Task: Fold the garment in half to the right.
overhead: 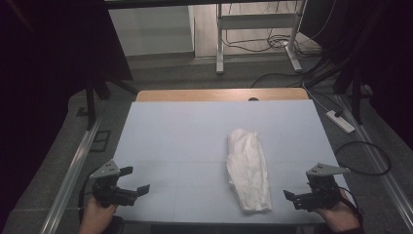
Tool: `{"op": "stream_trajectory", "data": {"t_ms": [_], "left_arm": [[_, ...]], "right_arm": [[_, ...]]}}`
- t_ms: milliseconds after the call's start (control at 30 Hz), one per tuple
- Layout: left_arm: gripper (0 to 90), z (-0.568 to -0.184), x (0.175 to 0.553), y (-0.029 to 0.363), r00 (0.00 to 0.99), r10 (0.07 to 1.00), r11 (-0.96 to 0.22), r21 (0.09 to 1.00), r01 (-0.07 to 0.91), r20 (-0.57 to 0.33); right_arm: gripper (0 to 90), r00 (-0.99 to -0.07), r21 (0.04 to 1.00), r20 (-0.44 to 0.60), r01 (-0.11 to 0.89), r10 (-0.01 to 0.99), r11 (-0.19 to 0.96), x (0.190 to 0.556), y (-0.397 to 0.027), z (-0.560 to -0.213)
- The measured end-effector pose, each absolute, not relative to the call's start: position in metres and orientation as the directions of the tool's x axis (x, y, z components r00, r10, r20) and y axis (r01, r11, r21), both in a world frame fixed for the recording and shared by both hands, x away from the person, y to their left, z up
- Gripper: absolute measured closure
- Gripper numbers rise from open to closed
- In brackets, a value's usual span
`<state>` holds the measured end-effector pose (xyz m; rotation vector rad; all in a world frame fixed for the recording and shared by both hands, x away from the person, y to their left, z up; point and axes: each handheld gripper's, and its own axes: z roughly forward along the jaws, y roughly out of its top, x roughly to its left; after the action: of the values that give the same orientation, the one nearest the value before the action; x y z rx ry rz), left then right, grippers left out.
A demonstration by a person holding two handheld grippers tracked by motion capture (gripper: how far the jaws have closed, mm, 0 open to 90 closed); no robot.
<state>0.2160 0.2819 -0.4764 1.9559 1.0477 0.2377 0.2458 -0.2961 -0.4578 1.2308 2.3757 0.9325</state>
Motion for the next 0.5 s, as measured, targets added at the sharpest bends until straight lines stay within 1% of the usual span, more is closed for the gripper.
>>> {"op": "stream_trajectory", "data": {"t_ms": [500], "left_arm": [[0.4,-0.477,0.206,0.294,0.586,0.774,-0.216,0.771,0.599,-0.239]], "right_arm": [[0.0,-0.573,0.664,0.015,0.618,0.819,0.42,0.244,-0.299,-0.457]]}}
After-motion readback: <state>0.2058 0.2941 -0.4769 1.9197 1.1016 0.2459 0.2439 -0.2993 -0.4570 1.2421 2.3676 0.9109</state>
